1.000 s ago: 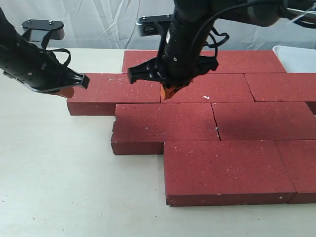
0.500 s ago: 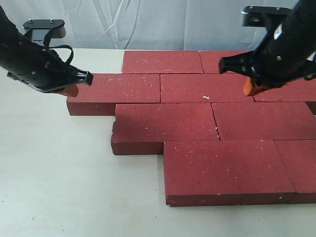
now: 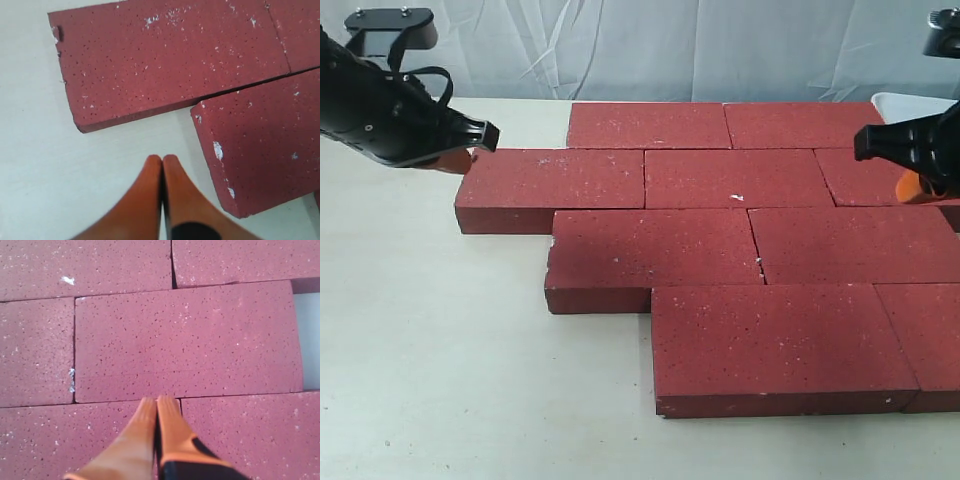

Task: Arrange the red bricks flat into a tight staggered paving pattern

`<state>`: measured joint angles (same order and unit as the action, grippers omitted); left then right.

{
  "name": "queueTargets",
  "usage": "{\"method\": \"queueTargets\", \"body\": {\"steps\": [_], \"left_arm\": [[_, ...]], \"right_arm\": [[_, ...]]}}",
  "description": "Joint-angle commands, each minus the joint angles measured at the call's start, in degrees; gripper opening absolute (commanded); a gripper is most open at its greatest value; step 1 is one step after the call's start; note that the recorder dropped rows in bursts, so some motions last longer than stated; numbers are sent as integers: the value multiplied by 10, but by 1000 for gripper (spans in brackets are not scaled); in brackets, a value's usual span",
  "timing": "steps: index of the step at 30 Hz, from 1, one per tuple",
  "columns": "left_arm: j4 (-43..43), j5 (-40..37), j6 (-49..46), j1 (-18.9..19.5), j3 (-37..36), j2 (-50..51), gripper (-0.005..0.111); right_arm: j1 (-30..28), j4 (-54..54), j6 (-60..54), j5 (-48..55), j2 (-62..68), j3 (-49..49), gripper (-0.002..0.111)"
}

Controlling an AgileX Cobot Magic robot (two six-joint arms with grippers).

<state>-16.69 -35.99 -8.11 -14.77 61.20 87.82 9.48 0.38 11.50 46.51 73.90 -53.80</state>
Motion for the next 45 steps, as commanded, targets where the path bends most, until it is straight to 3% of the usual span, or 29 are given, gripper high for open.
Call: {"method": "queueTargets", "body": {"steps": [1, 17, 24, 35, 45], "left_arm": [[13, 2, 2, -3, -2, -35, 0], [34, 12, 2, -3, -2, -53, 0], [37, 12, 2, -3, -2, -53, 0], [37, 16, 2, -3, -2, -53, 0], [37, 17, 2, -3, -2, -53, 0]], "right_arm": [[-2, -23, -7, -40, -47, 37, -1], [-2, -62, -13, -56, -187, 53, -1], [-2, -75, -14, -131, -272, 112, -1], [-2, -93, -14, -143, -446, 189, -1], [-2, -77, -13, -135, -453, 202, -1]]}}
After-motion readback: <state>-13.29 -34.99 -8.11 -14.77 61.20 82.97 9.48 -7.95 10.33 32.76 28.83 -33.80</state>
